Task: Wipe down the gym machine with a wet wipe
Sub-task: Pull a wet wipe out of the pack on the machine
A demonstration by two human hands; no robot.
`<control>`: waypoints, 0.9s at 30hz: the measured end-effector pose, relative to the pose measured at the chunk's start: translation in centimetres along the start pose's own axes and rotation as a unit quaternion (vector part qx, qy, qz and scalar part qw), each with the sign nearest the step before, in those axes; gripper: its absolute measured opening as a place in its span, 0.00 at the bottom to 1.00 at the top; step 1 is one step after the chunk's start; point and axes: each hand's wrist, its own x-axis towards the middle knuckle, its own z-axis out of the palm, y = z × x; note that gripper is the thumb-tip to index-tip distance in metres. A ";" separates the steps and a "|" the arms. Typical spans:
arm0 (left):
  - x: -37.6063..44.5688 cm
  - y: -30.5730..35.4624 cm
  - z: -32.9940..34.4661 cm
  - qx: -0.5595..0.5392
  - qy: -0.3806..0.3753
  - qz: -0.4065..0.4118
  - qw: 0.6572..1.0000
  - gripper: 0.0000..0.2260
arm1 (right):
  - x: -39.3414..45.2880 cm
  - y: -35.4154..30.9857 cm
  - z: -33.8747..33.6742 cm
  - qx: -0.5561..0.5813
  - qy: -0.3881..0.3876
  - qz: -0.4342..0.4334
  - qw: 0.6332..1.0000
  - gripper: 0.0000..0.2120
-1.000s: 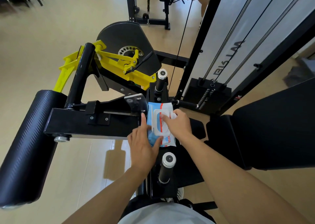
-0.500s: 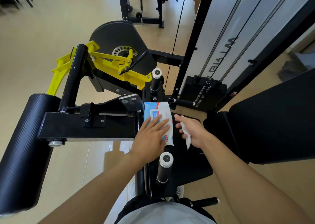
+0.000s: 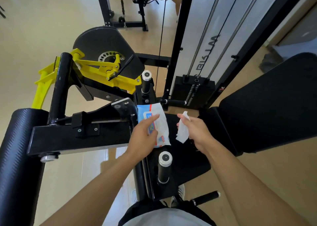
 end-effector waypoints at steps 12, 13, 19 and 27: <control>-9.1 13.6 1.2 -0.101 0.131 0.263 0.951 0.06 | -4.5 1.8 -5.9 0.142 -0.077 -0.035 0.986 0.12; -9.8 13.9 3.0 -0.103 0.118 0.247 0.956 0.08 | -4.7 2.0 -6.9 0.151 -0.092 -0.036 0.984 0.13; -10.0 12.0 14.5 -0.181 0.047 -0.103 0.977 0.40 | -6.1 5.5 -16.1 0.128 -0.201 -0.081 0.968 0.17; -12.6 13.2 27.1 -0.438 -0.152 -0.276 0.842 0.19 | -7.3 10.3 -29.9 0.013 -0.237 -0.077 0.968 0.16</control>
